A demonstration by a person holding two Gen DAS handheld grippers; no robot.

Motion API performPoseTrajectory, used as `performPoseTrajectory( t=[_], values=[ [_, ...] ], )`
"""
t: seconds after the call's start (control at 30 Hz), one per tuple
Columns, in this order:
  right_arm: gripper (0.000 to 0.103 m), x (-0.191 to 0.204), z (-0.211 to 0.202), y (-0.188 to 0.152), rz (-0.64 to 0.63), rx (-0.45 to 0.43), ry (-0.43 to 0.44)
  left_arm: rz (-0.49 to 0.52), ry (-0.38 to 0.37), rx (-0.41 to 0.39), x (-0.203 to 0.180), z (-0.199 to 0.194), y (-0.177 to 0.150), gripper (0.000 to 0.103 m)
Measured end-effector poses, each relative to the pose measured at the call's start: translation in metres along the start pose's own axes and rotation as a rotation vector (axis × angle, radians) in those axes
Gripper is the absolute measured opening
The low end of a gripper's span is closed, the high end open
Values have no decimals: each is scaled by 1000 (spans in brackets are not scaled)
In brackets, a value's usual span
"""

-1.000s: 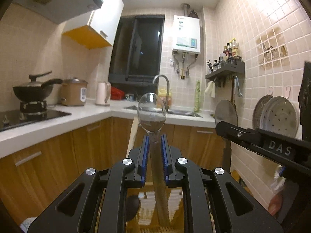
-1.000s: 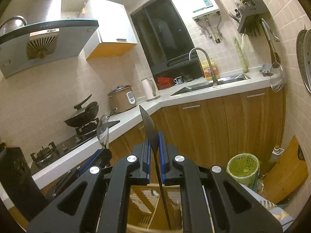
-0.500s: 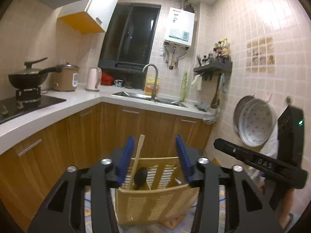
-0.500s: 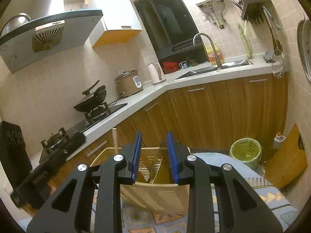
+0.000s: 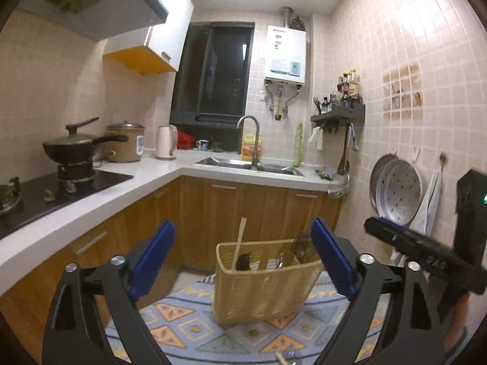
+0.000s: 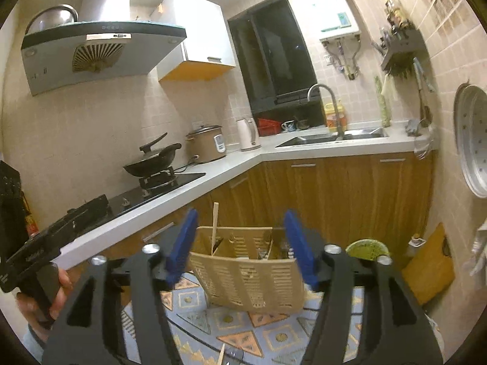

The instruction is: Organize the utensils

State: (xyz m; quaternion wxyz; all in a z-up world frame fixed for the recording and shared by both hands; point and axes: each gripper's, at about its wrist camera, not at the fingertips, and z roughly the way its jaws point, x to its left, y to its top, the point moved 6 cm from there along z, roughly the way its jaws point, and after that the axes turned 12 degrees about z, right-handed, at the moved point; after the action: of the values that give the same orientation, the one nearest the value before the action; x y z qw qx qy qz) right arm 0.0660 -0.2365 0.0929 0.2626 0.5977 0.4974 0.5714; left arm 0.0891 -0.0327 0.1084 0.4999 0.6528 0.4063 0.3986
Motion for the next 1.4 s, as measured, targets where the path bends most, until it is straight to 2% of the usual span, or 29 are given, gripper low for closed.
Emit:
performPoseTrajectory(
  t=[0.07,0.13,0.17,0.23,0.37,0.47,0.6,0.87,1.4],
  values=[
    [71,1,-9,-10,-44,-34,-77,21,62,0,-3,-7,-12,95],
    [74,4,-11,-20,-101,-60,-146,18,81,10,-7,-8,-24,95],
    [79,4,-13,-27,-121,-77,-182,15,91,21,-9,-6,-32,95],
    [84,-1,-15,-39,-123,-113,-234,16,127,37,-11,-1,-44,95],
    [85,-17,-3,-53,-116,-121,-292,-10,169,33,-14,11,-60,95],
    [85,-25,6,-62,-130,-120,-330,9,178,38,-20,21,-66,95],
    [85,-33,10,-71,-118,-114,-336,49,201,38,-28,28,-75,95],
    [85,-45,16,-78,-98,-80,-335,86,182,61,-37,36,-88,95],
    [85,-46,20,-88,-108,-58,-329,98,172,74,-39,39,-94,95]
  ],
)
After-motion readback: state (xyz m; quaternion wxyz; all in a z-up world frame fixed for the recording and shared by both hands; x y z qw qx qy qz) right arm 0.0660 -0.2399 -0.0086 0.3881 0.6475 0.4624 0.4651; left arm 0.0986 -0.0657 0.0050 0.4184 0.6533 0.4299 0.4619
